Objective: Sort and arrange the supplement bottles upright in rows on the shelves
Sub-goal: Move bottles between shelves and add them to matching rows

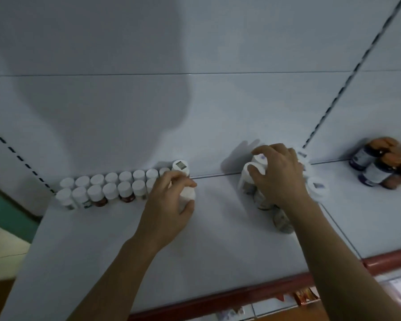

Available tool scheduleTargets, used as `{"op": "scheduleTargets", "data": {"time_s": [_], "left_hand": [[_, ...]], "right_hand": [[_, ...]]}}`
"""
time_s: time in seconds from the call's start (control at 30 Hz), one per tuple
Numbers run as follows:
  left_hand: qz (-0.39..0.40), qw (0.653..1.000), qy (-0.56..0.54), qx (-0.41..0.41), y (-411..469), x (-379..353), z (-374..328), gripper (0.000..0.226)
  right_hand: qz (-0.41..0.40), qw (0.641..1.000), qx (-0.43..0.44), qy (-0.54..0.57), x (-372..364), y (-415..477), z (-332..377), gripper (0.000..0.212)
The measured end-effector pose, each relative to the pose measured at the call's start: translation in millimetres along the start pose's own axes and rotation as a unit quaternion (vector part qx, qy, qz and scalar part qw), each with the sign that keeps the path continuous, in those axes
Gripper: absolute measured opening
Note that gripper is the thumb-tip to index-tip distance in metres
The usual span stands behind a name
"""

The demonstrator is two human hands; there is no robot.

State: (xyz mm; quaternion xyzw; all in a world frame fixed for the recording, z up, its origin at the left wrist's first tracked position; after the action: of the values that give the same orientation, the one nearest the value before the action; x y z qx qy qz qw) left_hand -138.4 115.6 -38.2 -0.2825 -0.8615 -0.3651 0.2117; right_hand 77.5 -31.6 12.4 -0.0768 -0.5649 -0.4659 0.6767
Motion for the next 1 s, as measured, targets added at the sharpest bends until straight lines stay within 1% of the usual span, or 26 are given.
{"op": "scheduleTargets", "data": {"time_s": [0.07, 0.13, 0.17, 0.23, 0.3, 0.33, 0.4, 0.47, 0.53, 0.57, 0.63, 0.67, 0.73, 0.8, 0.87, 0.93, 1.0], "left_hand": [[-0.040, 0.998, 0.011, -0.048, 7.6, 1.4, -22.4, 0.027], [-0.033, 0.995, 0.001, -0.099, 25.3, -8.4, -46.7, 0.024], [-0.005, 0.993, 0.001, -0.115, 38.0, -21.3, -54.7, 0.025], [0.077, 0.989, 0.007, -0.124, 66.3, -57.9, -62.6, 0.034], [0.163, 0.980, 0.014, -0.110, 85.3, -95.7, -64.6, 0.040], [0.195, 0.976, 0.014, -0.096, 89.8, -111.3, -62.7, 0.040], [0.219, 0.973, 0.004, -0.072, 91.3, -131.2, -55.7, 0.036], [0.201, 0.978, -0.027, -0.045, 88.7, -136.7, -47.2, 0.032], [0.155, 0.986, -0.056, -0.014, 85.4, -132.0, -42.0, 0.032], [0.117, 0.991, -0.067, 0.004, 84.0, -125.6, -41.7, 0.032], [0.023, 0.994, -0.101, 0.039, 82.7, -109.2, -50.8, 0.030], [-0.017, 0.990, -0.128, 0.051, 82.3, -101.8, -61.4, 0.030], [-0.056, 0.978, -0.190, 0.070, 84.5, -95.0, -90.6, 0.029], [-0.048, 0.971, -0.224, 0.067, 91.6, -104.4, -128.7, 0.031], [-0.026, 0.972, -0.230, 0.050, 99.5, -125.7, -168.0, 0.031], [-0.004, 0.974, -0.222, 0.043, 104.5, -160.0, -204.5, 0.032], [0.012, 0.977, -0.207, 0.051, 106.1, -204.1, -237.8, 0.036]], "right_hand": [[0.003, 1.000, -0.021, 0.014, 8.7, -1.3, -11.3, 0.036], [0.037, 0.999, -0.032, -0.020, 11.8, -9.5, -20.9, 0.038], [0.069, 0.996, -0.032, -0.047, 10.3, -14.7, -24.5, 0.041], [0.118, 0.989, -0.018, -0.085, 4.5, -23.8, -30.9, 0.048], [0.123, 0.988, 0.006, -0.090, 3.9, -27.8, -36.5, 0.049], [0.123, 0.989, 0.020, -0.085, 5.5, -28.0, -37.9, 0.047], [0.114, 0.992, 0.035, -0.046, 12.9, -27.8, -39.7, 0.044], [0.075, 0.996, 0.016, 0.038, 26.8, -27.7, -45.7, 0.043], [0.021, 0.988, -0.034, 0.149, 42.0, -28.1, -59.6, 0.044], [-0.007, 0.974, -0.072, 0.215, 49.7, -29.2, -68.1, 0.044], [-0.061, 0.928, -0.157, 0.332, 63.5, -33.5, -90.8, 0.042], [-0.089, 0.903, -0.195, 0.371, 69.7, -35.5, -104.3, 0.041], [-0.135, 0.856, -0.264, 0.424, 80.0, -38.4, -137.8, 0.039], [-0.169, 0.818, -0.314, 0.452, 90.6, -37.1, -179.2, 0.037], [-0.195, 0.803, -0.333, 0.454, 101.0, -33.9, -223.2, 0.036], [-0.209, 0.803, -0.336, 0.446, 112.6, -31.0, -269.6, 0.037], [-0.199, 0.818, -0.329, 0.428, 127.6, -27.4, -318.9, 0.040]]}}
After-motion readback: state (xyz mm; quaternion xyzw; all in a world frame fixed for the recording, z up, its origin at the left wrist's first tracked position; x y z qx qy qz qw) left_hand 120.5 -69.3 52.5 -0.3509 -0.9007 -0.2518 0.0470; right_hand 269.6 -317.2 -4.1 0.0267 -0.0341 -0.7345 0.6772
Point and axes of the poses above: each hand's wrist, its own y-axis towards the middle knuckle, its own x-axis out of the back of the hand, z = x × y, the point moved 4 cm from there along y, towards the middle knuckle, and after that the axes turned 8 degrees about -z, right-handed, at the moved point
